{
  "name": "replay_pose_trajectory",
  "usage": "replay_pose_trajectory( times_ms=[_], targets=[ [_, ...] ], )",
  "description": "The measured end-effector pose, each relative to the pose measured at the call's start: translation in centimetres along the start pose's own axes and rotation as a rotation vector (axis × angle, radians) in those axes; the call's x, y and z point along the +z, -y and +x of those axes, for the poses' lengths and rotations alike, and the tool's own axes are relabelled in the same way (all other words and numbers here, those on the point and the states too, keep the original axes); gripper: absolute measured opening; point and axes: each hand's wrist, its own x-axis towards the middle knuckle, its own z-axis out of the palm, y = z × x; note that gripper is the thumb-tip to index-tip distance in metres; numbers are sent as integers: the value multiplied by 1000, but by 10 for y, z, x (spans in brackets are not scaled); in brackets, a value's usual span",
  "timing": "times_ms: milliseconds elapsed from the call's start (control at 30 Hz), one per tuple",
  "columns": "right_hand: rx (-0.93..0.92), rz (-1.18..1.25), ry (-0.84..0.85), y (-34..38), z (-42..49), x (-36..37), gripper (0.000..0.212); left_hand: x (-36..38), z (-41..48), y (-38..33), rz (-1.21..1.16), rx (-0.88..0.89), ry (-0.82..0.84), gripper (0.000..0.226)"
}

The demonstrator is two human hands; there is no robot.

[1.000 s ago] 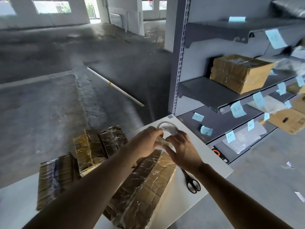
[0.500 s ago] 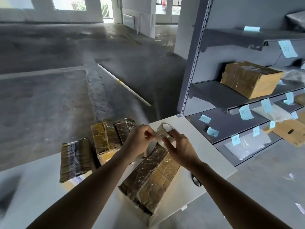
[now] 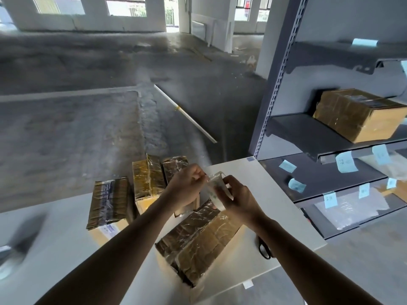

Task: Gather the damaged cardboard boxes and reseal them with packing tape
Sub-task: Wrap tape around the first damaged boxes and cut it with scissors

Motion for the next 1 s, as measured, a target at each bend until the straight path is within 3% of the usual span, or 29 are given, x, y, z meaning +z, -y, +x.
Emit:
replay_pose_trajectory(
  times_ms=[133,267,333,533,767,1000],
  targets=[
    [48,154,79,1,2,-8,8,-2,1,-9,-21,15,-28,14],
    [45,244,133,-2,-2,-13,28,3,-1,-14,48,68,-87,25],
    [37,256,154,-3,-4,-15,29,6,0,-14,92,59,-141,22],
    [35,207,113,-8,-8,-21,14,14,3,-15,58,11,-151,21],
    [46,26,61,-7,1,-33,18,13,14,-19,57,39,-167,17],
    [288,-108,15,-20,6,-37,49,1,24,-35,136,104,-223,13]
  ],
)
